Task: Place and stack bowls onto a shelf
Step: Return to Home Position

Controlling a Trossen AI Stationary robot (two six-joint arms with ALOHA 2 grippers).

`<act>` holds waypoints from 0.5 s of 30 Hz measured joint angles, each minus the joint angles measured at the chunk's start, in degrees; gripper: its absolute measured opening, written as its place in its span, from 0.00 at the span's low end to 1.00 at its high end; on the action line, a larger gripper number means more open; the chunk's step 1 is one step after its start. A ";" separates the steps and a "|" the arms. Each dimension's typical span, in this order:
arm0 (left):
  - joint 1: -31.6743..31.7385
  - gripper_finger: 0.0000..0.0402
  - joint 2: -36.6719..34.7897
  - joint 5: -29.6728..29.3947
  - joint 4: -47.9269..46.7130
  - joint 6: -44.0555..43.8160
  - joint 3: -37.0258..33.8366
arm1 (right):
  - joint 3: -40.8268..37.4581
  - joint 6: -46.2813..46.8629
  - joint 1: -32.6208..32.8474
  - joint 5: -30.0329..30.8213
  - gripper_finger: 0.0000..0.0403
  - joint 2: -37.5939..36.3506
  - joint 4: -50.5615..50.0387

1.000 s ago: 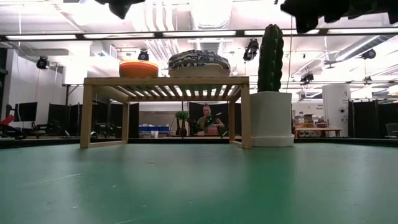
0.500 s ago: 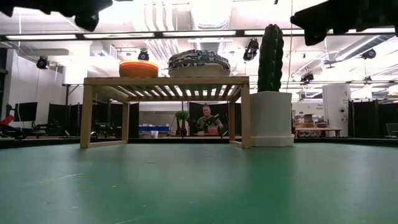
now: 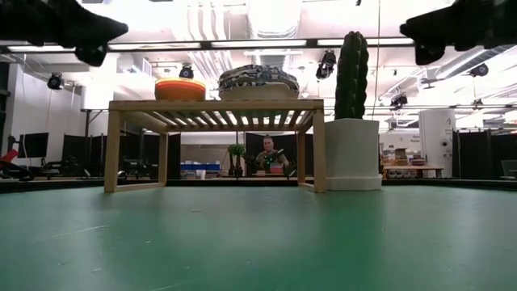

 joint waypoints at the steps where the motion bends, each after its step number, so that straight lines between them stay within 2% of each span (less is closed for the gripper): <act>1: 0.00 0.01 -1.21 -0.71 0.01 -0.31 -0.87 | -0.08 0.06 -0.06 0.03 0.14 -1.04 -1.13; 9: -0.01 0.01 -9.81 -1.21 1.27 -3.33 -6.88 | -0.15 -0.49 -0.39 0.13 0.10 -8.04 -7.55; 15: -0.04 0.01 -9.40 -1.08 1.87 -3.46 -9.54 | -0.17 -1.43 -0.34 -0.02 0.08 -13.46 -12.35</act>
